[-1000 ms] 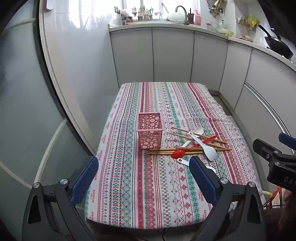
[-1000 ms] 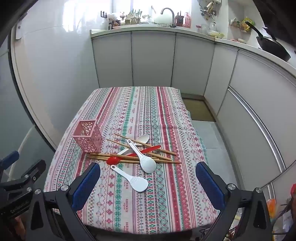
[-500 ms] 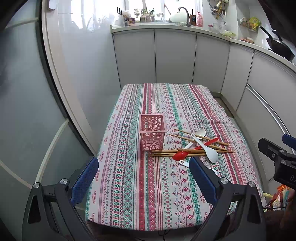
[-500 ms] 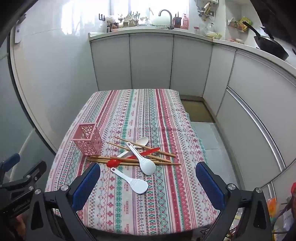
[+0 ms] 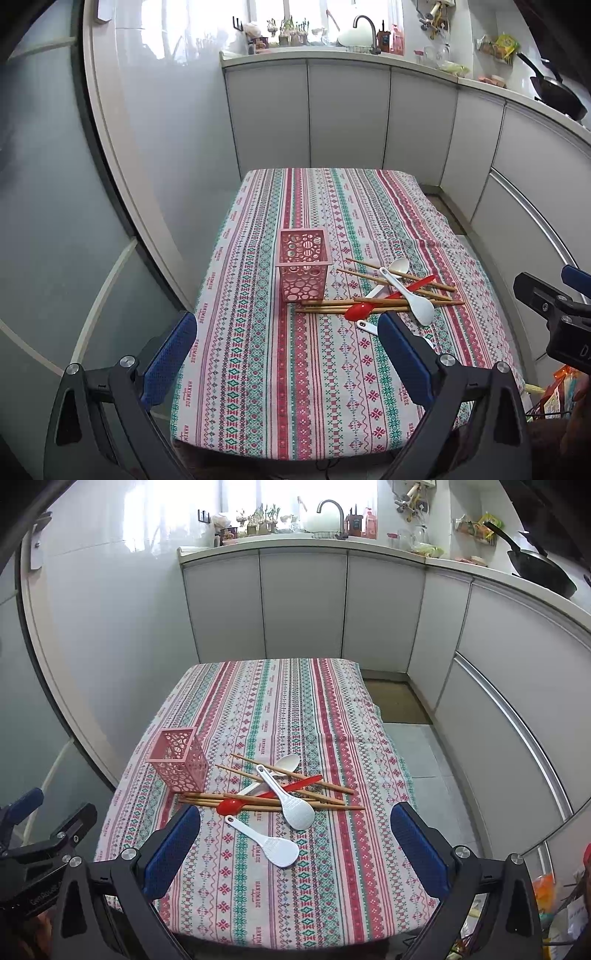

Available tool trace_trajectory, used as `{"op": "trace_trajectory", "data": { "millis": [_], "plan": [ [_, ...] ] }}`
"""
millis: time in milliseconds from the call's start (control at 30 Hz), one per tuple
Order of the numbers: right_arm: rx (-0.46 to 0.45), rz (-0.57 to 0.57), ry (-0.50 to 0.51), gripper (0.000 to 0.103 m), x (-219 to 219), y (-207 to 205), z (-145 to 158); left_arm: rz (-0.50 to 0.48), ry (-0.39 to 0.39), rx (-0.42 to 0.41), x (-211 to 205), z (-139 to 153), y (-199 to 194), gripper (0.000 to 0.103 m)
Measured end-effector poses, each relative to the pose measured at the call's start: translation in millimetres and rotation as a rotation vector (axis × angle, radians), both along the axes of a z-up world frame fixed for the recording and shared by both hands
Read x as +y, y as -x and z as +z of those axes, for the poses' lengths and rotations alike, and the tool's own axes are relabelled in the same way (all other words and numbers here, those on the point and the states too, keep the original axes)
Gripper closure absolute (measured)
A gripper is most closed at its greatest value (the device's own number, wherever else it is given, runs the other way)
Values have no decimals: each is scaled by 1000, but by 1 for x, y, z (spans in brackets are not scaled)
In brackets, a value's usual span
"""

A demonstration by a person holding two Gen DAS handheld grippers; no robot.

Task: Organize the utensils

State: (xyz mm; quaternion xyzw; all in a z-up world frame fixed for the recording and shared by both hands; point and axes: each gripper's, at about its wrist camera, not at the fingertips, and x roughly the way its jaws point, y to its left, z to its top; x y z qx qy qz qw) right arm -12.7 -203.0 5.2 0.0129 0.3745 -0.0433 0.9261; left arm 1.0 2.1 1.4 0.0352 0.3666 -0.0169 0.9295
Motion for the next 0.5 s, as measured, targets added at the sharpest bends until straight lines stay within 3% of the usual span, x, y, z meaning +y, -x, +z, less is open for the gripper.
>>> {"op": "trace_trajectory", "data": {
  "millis": [500],
  "plan": [
    [3,3,-2,0,2,0,-2,-5,-4,1,-2,0,1,3]
  ]
}}
